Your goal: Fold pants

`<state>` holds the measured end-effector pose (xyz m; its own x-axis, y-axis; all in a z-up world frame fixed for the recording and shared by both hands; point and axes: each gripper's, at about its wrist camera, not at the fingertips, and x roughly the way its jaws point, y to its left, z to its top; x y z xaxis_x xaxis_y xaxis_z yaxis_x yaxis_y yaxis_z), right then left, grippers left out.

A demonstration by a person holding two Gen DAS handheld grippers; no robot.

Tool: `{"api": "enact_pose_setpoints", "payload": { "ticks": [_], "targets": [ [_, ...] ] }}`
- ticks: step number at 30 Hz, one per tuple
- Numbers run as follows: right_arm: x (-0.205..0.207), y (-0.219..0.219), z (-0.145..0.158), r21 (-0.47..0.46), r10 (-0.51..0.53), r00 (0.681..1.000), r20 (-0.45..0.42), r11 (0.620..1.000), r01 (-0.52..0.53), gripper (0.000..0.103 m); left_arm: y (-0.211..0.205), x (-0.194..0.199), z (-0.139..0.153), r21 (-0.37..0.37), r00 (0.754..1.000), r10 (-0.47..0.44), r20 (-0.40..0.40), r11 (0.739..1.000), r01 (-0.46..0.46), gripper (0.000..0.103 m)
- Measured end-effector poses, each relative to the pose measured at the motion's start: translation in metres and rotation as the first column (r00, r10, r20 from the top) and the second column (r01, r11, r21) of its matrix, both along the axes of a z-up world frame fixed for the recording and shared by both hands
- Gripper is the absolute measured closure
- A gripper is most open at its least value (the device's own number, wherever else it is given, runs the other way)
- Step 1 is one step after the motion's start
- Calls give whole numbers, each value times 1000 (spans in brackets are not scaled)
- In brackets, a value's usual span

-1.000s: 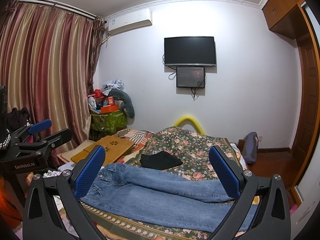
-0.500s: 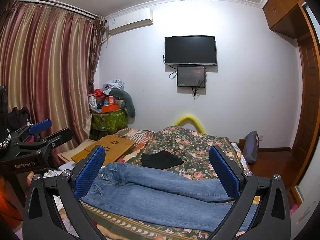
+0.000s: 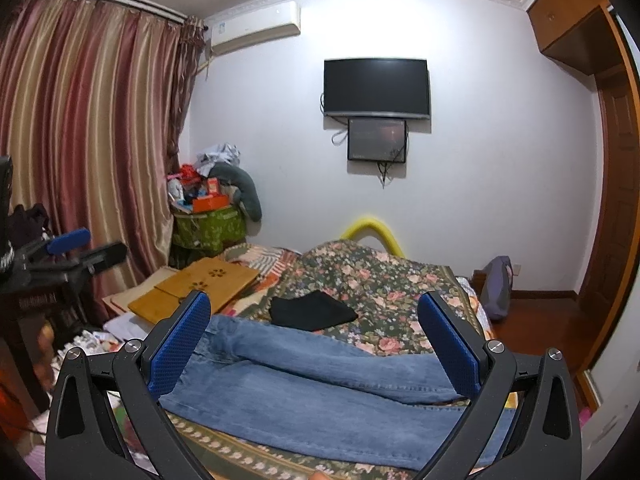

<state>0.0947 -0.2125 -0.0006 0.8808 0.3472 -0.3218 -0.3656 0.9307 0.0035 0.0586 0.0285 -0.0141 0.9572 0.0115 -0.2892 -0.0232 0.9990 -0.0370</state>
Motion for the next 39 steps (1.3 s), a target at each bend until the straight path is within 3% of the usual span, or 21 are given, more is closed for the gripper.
{"api": "enact_pose_setpoints", "payload": {
  "ticks": [5, 9, 14, 16, 18, 23, 28, 31, 32, 35, 37, 39],
  "targets": [
    [47, -13, -31, -46, -53, 995, -83, 998, 49, 0, 36, 66, -24, 18, 991, 12, -133, 1000, -10, 0],
    [87, -24, -61, -87, -83, 983, -166, 994, 69, 0, 71, 121, -60, 19, 964, 70, -258, 998, -67, 0],
    [135, -41, -105, -124, -103, 948, -300, 990, 69, 0, 113, 183, -120, 73, 906, 176, -385, 984, -160, 1],
    [150, -49, -120, -132, -115, 932, -344, 989, 73, 0, 128, 202, -143, 84, 880, 205, -429, 979, -187, 8],
    [162, -55, -129, -134, -117, 917, -381, 988, 70, 0, 142, 220, -162, 66, 855, 204, -478, 978, -197, 16],
    [208, -55, -153, -127, -84, 887, -454, 991, 29, 4, 173, 268, -206, 14, 800, 185, -571, 976, -215, 25],
    [255, -35, -173, -129, -16, 870, -493, 990, -55, 12, 198, 318, -244, -11, 747, 169, -643, 973, -230, 26],
    [281, -15, -190, -134, 56, 838, -543, 979, -152, 35, 203, 341, -268, -23, 703, 147, -696, 974, -226, 26],
    [291, -5, -199, -135, 85, 813, -576, 971, -197, 41, 205, 348, -279, -28, 682, 139, -718, 973, -228, 26],
    [311, 12, -221, -130, 146, 758, -635, 948, -292, 46, 206, 364, -305, -34, 641, 123, -758, 973, -226, 28],
    [318, 24, -236, -147, 169, 724, -669, 924, -352, 46, 205, 368, -314, -38, 636, 117, -763, 974, -224, 28],
    [321, 32, -252, -166, 185, 689, -700, 897, -410, 46, 206, 370, -317, -73, 655, 88, -750, 974, -215, 38]
  ]
}}
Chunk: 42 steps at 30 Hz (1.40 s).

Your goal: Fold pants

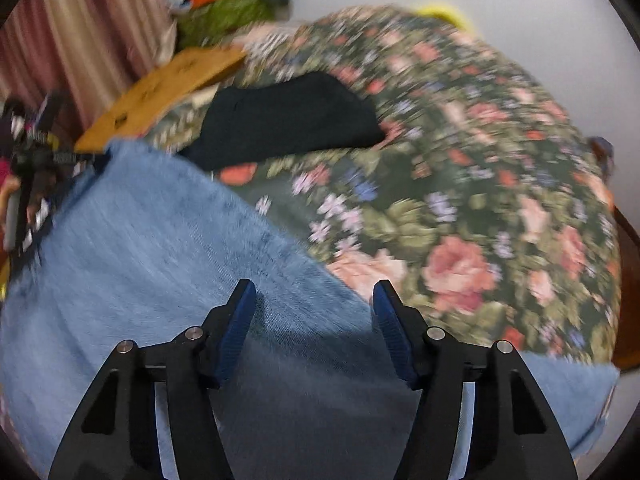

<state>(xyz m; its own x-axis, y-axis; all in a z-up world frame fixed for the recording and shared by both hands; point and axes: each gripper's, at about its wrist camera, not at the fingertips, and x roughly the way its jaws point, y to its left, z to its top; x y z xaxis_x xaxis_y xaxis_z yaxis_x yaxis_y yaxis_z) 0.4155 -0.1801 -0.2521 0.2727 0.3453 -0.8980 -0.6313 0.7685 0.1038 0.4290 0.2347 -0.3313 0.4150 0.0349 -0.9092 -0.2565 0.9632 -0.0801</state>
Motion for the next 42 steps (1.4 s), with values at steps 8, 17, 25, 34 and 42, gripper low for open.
{"api": "enact_pose_setpoints", "payload": {
  "ticks": [8, 17, 25, 34, 42],
  "targets": [
    [-2, -10, 0, 45, 0, 1000, 3, 999, 0, 87, -24, 6, 16, 87, 998, -68, 18, 994, 66, 85],
    [-2, -7, 25, 68, -65, 981, 182, 996, 53, 97, -26, -3, 63, 124, 989, -65, 130, 991, 49, 92],
    [-36, -22, 101, 183, -120, 946, 300, 981, 67, 97, -32, -47, 126, 96, 962, -90, 256, 993, 67, 93],
    [-134, -36, 123, 212, -83, 964, 252, 977, 29, 97, -42, -136, 153, 116, 952, -93, 290, 991, 62, 94],
    [-203, -33, 98, 232, -72, 986, 150, 972, 36, 97, -43, -214, 143, 183, 960, -83, 269, 982, 34, 96]
  ]
}}
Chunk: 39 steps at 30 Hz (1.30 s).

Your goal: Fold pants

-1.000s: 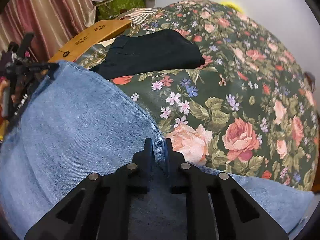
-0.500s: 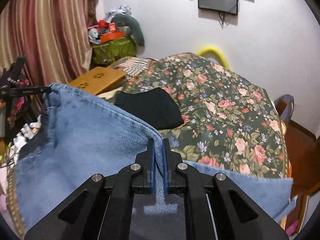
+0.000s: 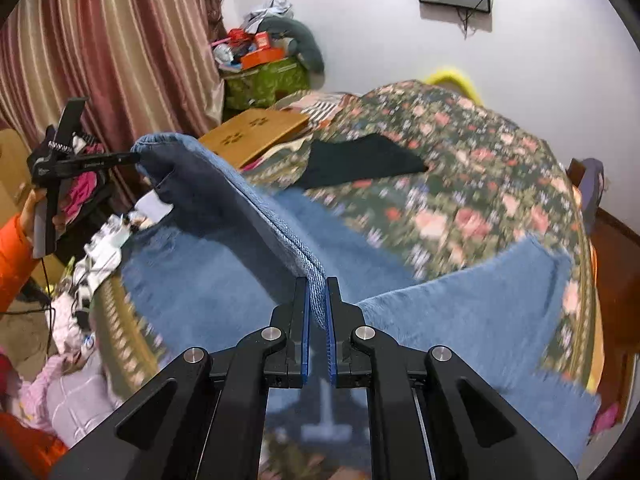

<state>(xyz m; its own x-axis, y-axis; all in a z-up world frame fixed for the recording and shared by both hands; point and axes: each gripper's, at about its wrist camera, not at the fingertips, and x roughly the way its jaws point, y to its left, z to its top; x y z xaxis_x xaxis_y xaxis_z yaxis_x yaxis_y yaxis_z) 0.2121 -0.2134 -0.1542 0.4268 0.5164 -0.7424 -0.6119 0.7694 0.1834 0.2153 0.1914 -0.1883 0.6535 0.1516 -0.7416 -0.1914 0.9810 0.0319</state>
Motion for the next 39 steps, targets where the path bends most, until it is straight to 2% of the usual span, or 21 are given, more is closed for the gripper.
{"api": "enact_pose_setpoints", "payload": {
  "ticks": [3, 8, 10, 12, 13, 15, 16, 17, 18, 20, 22, 26, 30, 35, 39],
  "targets": [
    [-20, 2, -19, -4, -13, 999, -40, 1000, 13, 97, 3, -27, -8, -1, 1000, 10, 0, 1000, -10, 96],
    [-34, 1, -51, -20, -44, 993, -113, 999, 42, 96, 9, -52, -35, -50, 996, 38, -84, 998, -42, 96],
    [-38, 2, -51, -18, -43, 993, -113, 999, 41, 92, 12, -57, -36, -103, 995, 38, -87, 994, -47, 96],
    [-40, 2, -44, -30, -44, 992, -119, 999, 40, 91, 14, -61, -34, -110, 995, 49, -83, 992, -58, 95],
    [-40, 0, -39, -26, -44, 991, -127, 999, 41, 88, 12, -60, -32, -103, 995, 50, -81, 993, -59, 95],
    [-41, -6, -27, -31, -66, 993, -103, 998, 63, 73, 4, -56, -26, -95, 996, 40, -79, 994, -48, 95],
    [-40, -13, -19, -31, -86, 994, -73, 996, 84, 58, 2, -53, -24, -98, 996, 36, -78, 994, -44, 93],
    [-40, -16, -15, -26, -100, 994, -51, 995, 99, 49, -2, -49, -21, -108, 997, 28, -72, 993, -36, 91],
    [-36, -25, -7, -14, -123, 992, -20, 992, 123, 48, -6, -44, -18, -118, 998, 19, -65, 993, -27, 87],
    [-25, -39, 2, -17, -165, 986, 5, 986, 165, 48, -13, -33, -13, -119, 998, 12, -57, 993, -19, 64],
    [-12, -52, 7, -16, -217, 976, 12, 976, 217, 48, -24, -19, -9, -111, 999, 7, -43, 994, -11, 50],
    [21, -71, 6, -27, -297, 955, 8, 954, 298, 48, -49, 14, -8, -131, 999, -29, -43, 991, 23, 34],
    [69, -88, -10, -39, -374, 927, -25, 927, 373, 48, -68, 43, -24, -141, 995, -56, -81, 989, 44, 25],
    [132, -99, -46, -57, -441, 892, -95, 897, 438, 48, -89, 72, -60, -143, 983, -93, -161, 987, 70, 24],
    [178, -92, -72, -79, -456, 878, -146, 890, 449, 48, -97, 85, -91, -134, 968, -103, -230, 988, 73, 23]
  ]
}}
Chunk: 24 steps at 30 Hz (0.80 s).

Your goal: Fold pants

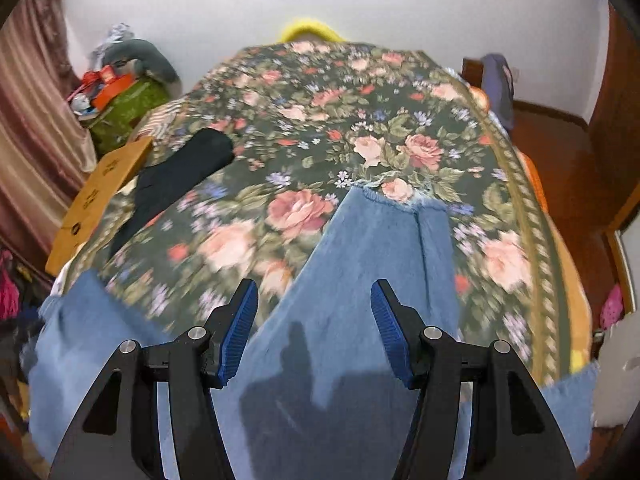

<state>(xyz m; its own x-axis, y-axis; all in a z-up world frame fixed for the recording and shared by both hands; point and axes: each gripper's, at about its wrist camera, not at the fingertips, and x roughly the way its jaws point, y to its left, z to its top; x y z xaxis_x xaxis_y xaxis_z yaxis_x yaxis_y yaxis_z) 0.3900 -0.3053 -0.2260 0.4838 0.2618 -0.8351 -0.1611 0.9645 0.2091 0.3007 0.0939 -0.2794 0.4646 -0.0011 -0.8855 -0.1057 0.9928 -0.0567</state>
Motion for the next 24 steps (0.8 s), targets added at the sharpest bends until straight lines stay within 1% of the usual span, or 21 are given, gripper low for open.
{"api": "enact_pose_setpoints", "payload": {
  "ticks": [2, 4, 5, 7, 10, 11, 12, 13, 14, 15, 17, 19, 20, 22, 24],
  "targets": [
    [21, 5, -14, -1, 2, 1000, -30, 1000, -2, 48, -3, 2, -10, 18, 1000, 0, -8, 1000, 0, 21],
    [43, 9, -31, -6, 14, 997, -78, 1000, -15, 48, -7, 1, -14, 49, 1000, -1, 4, 999, 0, 19],
    [54, 9, -43, -6, 1, 993, -115, 1000, -2, 48, -10, 0, -14, 76, 1000, -4, 14, 997, 3, 18],
    [64, 5, -57, -4, -22, 988, -155, 1000, 21, 48, -14, -2, -14, 107, 1000, -12, 29, 994, 9, 18],
    [66, 8, -61, -12, 5, 991, -137, 1000, -6, 49, -10, 0, -14, 89, 1000, -3, 21, 996, 1, 18],
    [63, 6, -61, -11, -2, 991, -134, 1000, 0, 55, -9, 1, -14, 85, 1000, -2, 18, 996, 0, 18],
    [63, 5, -60, -15, -5, 991, -132, 1000, 3, 64, -11, 1, -13, 90, 1000, -5, 15, 996, 4, 18],
    [63, 2, -60, -24, -13, 991, -133, 1000, 10, 84, -12, 1, -11, 104, 1000, -12, 10, 994, 11, 18],
    [61, -2, -60, -24, -19, 990, -141, 1000, 16, 94, -13, 1, -10, 111, 1000, -15, 7, 994, 14, 18],
    [62, -7, -59, -13, -16, 989, -144, 1000, 14, 94, -15, 0, -7, 110, 1000, -15, 5, 994, 14, 18],
    [61, -12, -52, -22, -32, 990, -140, 999, 30, 97, -17, -4, 0, 94, 1000, -16, 4, 995, 16, 18],
    [47, -24, -29, -10, -45, 995, -87, 999, 44, 97, -20, -10, 8, 81, 1000, -23, 14, 996, 22, 18],
    [47, -30, -19, 1, -51, 997, -65, 999, 51, 97, -23, -13, 13, 74, 999, -31, 20, 997, 30, 18],
    [34, -44, 8, 14, -56, 998, -19, 998, 56, 97, -30, -17, 22, 63, 999, -46, 25, 997, 44, 18],
    [15, -66, 49, 29, -72, 996, 58, 997, 71, 98, -39, -19, 26, 56, 997, -69, 22, 996, 68, 18]
  ]
}}
